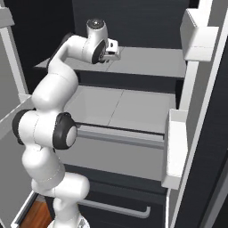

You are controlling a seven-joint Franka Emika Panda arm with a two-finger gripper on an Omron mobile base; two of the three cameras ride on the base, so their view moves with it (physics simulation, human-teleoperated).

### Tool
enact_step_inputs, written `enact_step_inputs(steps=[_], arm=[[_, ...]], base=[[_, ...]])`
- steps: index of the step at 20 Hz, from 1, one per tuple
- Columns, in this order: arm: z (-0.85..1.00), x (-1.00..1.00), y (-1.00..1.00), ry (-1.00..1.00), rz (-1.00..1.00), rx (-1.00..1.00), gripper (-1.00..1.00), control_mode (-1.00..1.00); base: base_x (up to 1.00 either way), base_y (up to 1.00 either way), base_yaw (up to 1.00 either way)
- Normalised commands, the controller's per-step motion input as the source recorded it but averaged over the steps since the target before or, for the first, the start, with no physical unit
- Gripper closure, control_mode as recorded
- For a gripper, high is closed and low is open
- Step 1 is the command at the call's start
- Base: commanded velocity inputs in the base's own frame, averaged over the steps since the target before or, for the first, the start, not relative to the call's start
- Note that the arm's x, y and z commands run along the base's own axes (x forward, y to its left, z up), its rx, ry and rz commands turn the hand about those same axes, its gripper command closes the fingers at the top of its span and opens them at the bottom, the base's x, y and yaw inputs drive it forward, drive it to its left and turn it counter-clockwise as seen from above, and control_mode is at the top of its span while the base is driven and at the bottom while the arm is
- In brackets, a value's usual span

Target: Grab the lime and garlic from the fridge, place them in the blender, close the lid, and turn on the blender to create a marinade.

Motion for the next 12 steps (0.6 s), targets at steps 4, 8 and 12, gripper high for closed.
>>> enact_step_inputs(steps=[4, 8, 12], arm=[[0.02, -0.74, 0.04, -0.24, 0.05, 0.0, 1.0, -1.0], [-0.02, -1.0, 0.12, -0.15, 0.0, 0.03, 1.0, -1.0], [0.06, -1.0, 0.14, -0.03, 0.0, 0.08, 1.0, -1.0]], base=[[0.0, 0.0, 0.0], [0.0, 0.0, 0.0], [0.0, 0.0, 0.0]])
